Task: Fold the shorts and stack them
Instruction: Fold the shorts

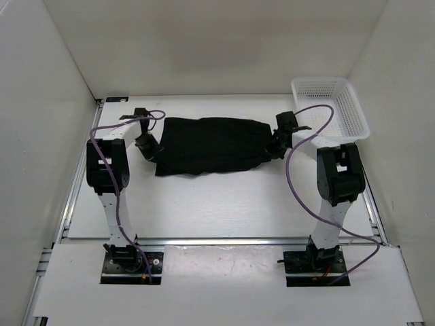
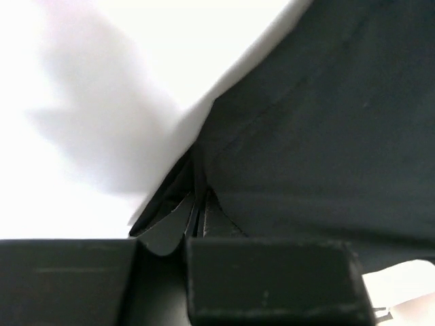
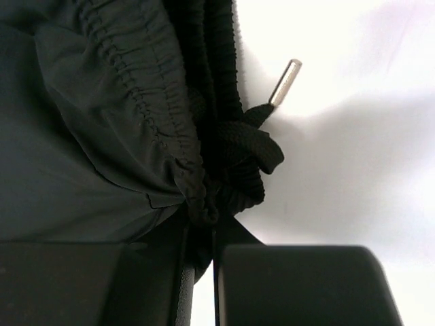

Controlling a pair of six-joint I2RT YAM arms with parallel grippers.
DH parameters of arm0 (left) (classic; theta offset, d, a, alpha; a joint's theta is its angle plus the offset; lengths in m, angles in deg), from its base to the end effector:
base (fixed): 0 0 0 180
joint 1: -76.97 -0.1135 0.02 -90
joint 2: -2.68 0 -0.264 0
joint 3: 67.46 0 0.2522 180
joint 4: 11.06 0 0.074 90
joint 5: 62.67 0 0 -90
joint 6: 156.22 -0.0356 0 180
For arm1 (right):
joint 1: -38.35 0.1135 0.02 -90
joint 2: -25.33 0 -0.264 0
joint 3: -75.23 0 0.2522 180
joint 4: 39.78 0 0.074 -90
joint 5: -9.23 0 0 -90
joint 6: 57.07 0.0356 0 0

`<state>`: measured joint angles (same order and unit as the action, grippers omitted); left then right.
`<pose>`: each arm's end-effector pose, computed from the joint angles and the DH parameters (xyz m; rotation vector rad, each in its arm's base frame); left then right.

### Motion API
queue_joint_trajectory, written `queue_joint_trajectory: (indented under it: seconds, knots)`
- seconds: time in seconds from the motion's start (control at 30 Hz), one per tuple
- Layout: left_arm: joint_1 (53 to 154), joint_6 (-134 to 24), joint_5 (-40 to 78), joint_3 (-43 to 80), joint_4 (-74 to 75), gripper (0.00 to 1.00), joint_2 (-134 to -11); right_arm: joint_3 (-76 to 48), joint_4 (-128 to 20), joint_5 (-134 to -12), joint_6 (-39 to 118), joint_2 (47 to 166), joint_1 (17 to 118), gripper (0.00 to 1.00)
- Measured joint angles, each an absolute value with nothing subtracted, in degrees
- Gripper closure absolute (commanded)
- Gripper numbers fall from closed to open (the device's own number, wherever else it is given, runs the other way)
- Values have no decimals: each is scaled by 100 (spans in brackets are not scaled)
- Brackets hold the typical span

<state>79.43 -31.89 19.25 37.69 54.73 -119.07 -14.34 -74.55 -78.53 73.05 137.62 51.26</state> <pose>0.4145 -0.0228 0.1577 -0.8232 2.9353 -0.2683 0.4009 0.0933 0.1680 0.6027 2.5540 0.3875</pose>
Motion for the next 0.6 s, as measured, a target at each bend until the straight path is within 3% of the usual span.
queue_joint_trajectory:
  seconds: [0.07,0.17,0.2,0.23,0.27,0.3,0.33,0.4,0.6]
  knots:
    - [7827,-3194,2028,3280,5519,90,-11538,-1078,-7477,-7919,7303,13452,5303,90]
    - [7630,-3200,2172,2550,5567,89,-10919,-608,-7637,-8024,7307,12962,5661,78]
    - [7578,-3211,2216,2331,5589,78,-10705,-435,-7657,-8061,7316,12785,5786,66]
    - [7512,-3220,2249,2104,5591,47,-10467,-254,-7700,-8081,7336,12584,5895,55]
    - [7462,-3268,2275,1925,5626,27,-10257,-59,-7716,-8098,7360,12392,5963,42]
    - [7416,-3266,2310,1754,5659,13,-10030,192,-7718,-8107,7360,12147,6016,30]
    - [7383,-3272,2343,1616,5679,9,-9820,459,-7764,-8118,7373,11880,6040,12]
    - [7366,-3336,2349,1466,5718,4,-9492,981,-7840,-8159,7397,11343,6048,0]
    - [7377,-3430,2395,1612,6026,4,-8924,1379,-8227,-8159,7139,10110,5843,0]
